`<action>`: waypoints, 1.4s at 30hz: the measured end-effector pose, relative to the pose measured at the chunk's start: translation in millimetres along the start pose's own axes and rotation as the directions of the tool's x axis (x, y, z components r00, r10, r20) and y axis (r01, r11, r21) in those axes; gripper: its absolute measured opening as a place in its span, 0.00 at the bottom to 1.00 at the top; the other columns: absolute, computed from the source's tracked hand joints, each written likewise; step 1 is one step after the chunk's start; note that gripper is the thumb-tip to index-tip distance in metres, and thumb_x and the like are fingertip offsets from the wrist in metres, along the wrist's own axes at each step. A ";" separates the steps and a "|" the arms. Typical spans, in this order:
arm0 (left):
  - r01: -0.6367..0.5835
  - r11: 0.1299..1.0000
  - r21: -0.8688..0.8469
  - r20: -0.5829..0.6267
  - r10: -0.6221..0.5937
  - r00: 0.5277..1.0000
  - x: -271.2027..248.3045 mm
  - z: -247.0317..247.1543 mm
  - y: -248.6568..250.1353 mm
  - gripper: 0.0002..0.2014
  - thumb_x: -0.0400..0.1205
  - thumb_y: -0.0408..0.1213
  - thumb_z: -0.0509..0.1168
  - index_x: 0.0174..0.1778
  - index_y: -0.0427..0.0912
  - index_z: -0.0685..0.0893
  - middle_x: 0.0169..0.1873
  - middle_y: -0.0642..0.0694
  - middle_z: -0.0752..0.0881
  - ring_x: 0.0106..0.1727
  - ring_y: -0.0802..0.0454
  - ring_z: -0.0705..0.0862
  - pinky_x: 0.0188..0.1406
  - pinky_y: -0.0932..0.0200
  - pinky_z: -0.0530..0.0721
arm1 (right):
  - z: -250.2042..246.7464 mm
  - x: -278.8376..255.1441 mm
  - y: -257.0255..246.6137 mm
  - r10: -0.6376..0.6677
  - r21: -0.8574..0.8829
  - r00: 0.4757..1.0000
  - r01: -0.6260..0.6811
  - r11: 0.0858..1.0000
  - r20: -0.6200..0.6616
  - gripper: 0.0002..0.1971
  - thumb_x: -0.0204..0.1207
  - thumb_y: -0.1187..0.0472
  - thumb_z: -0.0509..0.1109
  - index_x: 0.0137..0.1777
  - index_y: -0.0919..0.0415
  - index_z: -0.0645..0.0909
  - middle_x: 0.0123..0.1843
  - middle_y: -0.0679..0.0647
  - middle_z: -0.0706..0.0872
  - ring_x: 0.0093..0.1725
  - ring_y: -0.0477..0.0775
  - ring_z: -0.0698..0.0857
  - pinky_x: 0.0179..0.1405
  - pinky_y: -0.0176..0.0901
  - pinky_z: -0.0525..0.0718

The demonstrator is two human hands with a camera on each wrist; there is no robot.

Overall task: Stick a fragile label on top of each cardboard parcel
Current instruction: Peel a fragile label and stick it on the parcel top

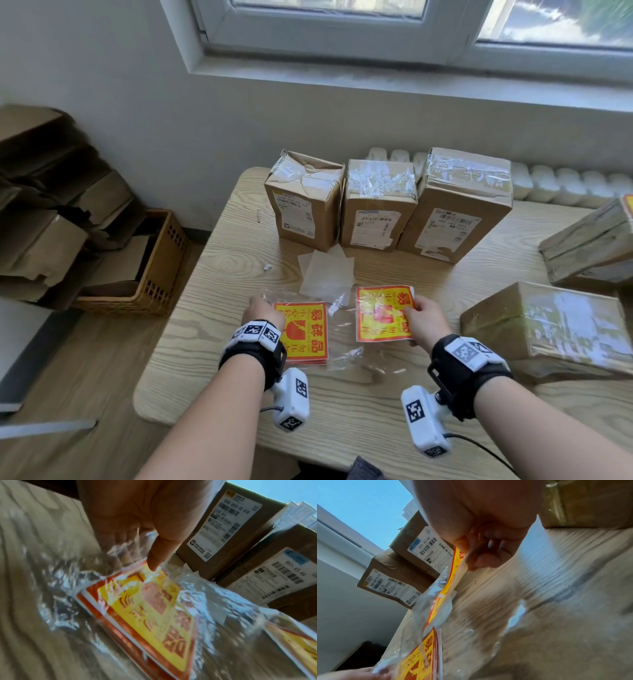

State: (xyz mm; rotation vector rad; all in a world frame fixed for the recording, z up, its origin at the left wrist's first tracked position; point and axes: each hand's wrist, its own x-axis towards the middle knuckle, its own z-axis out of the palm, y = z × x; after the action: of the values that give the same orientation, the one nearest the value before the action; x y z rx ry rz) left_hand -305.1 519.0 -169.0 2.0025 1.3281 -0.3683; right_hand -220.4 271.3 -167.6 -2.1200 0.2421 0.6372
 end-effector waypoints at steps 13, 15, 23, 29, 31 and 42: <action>-0.512 0.814 -0.273 0.011 0.535 0.845 -45.2 -14.3 80.9 0.03 0.78 0.41 0.69 0.42 0.47 0.87 0.39 0.51 0.89 0.43 0.51 0.86 0.48 0.55 0.86 | -46.9 -29.1 -40.6 -0.195 0.057 0.960 0.210 0.976 -0.200 0.13 0.85 0.61 0.56 0.44 0.56 0.80 0.43 0.59 0.88 0.43 0.59 0.88 0.39 0.50 0.85; -0.473 0.789 -0.393 0.189 0.573 0.798 -62.3 -13.2 99.1 0.11 0.79 0.49 0.69 0.46 0.45 0.87 0.37 0.51 0.89 0.37 0.55 0.85 0.39 0.56 0.85 | -54.3 -38.8 -49.0 -0.181 0.178 0.975 0.202 0.963 -0.126 0.12 0.86 0.62 0.56 0.46 0.54 0.80 0.46 0.59 0.89 0.46 0.57 0.89 0.45 0.52 0.88; -0.532 0.756 -0.383 0.289 0.644 0.708 -93.4 -7.5 130.9 0.04 0.80 0.36 0.70 0.39 0.43 0.87 0.44 0.39 0.91 0.42 0.49 0.86 0.44 0.56 0.88 | -66.3 -53.4 -53.6 -0.156 0.293 0.986 0.167 0.941 -0.059 0.07 0.83 0.57 0.65 0.46 0.53 0.84 0.48 0.58 0.91 0.50 0.57 0.89 0.55 0.61 0.87; -0.592 0.759 -0.272 0.392 0.649 0.652 -94.8 -7.5 128.0 0.04 0.78 0.34 0.72 0.44 0.38 0.90 0.32 0.47 0.86 0.30 0.58 0.82 0.27 0.70 0.81 | -67.6 -55.7 -52.4 -0.341 0.046 0.938 0.344 0.938 -0.059 0.09 0.78 0.59 0.71 0.36 0.52 0.85 0.36 0.53 0.90 0.37 0.55 0.90 0.37 0.52 0.90; -0.584 0.753 -0.303 0.398 0.657 0.640 -96.4 -9.0 130.5 0.07 0.78 0.39 0.73 0.47 0.39 0.90 0.32 0.48 0.87 0.31 0.59 0.82 0.32 0.68 0.82 | -66.1 -59.9 -53.1 -0.368 -0.033 0.930 0.369 0.929 0.025 0.08 0.77 0.57 0.72 0.36 0.52 0.86 0.34 0.50 0.90 0.35 0.50 0.90 0.27 0.43 0.85; -0.565 0.769 -0.301 0.492 0.632 0.599 -98.7 -10.0 135.0 0.05 0.79 0.41 0.71 0.38 0.46 0.89 0.33 0.45 0.84 0.36 0.54 0.82 0.48 0.56 0.87 | -64.9 -62.5 -54.1 -0.351 -0.045 0.929 0.358 0.933 0.116 0.06 0.76 0.54 0.73 0.38 0.51 0.86 0.34 0.50 0.90 0.31 0.44 0.89 0.26 0.37 0.82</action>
State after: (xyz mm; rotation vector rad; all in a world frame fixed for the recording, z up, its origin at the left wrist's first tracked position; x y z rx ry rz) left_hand -229.3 425.9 -52.1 1.8878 0.2431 -0.4970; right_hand -229.3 247.2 -65.7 -2.1115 -0.2221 0.5443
